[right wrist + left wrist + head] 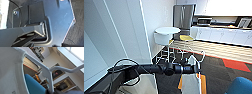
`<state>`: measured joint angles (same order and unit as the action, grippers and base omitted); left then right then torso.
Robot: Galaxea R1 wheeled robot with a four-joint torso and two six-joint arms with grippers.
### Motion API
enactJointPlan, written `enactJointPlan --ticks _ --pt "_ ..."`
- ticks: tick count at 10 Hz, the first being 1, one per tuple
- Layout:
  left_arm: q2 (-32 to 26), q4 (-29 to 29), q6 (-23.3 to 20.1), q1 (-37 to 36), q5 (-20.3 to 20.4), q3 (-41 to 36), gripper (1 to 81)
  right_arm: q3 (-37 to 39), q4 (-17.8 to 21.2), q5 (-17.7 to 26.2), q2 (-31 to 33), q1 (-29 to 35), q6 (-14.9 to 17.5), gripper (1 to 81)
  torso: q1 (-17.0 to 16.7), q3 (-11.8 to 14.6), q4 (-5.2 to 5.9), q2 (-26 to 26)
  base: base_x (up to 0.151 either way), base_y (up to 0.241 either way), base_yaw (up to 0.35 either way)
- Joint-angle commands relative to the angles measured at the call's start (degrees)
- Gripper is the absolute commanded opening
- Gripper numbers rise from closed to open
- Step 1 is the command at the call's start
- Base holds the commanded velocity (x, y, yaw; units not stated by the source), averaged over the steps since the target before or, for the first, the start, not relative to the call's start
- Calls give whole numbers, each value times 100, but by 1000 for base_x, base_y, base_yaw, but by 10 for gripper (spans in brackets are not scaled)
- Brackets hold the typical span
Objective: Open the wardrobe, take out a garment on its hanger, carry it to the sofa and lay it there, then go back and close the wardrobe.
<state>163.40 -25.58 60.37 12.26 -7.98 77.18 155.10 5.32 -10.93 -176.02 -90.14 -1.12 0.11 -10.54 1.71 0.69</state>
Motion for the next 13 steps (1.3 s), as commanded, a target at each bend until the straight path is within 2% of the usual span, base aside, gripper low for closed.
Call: enactJointPlan --ticks 1,8,13 --pt "53 -185 -43 -984 271 -247 10 -42 13 320 -23 96 -2 811 0 0 0 0 0 0 -279" --pt "360 -316 -43 -835 95 -221 10 -42 13 276 -32 114 -2 811 -2 0 0 0 0 0 -280" --pt "334 -396 -51 -721 43 -273 10 -42 -4 276 -32 123 -2 811 0 0 0 0 0 0 -280"
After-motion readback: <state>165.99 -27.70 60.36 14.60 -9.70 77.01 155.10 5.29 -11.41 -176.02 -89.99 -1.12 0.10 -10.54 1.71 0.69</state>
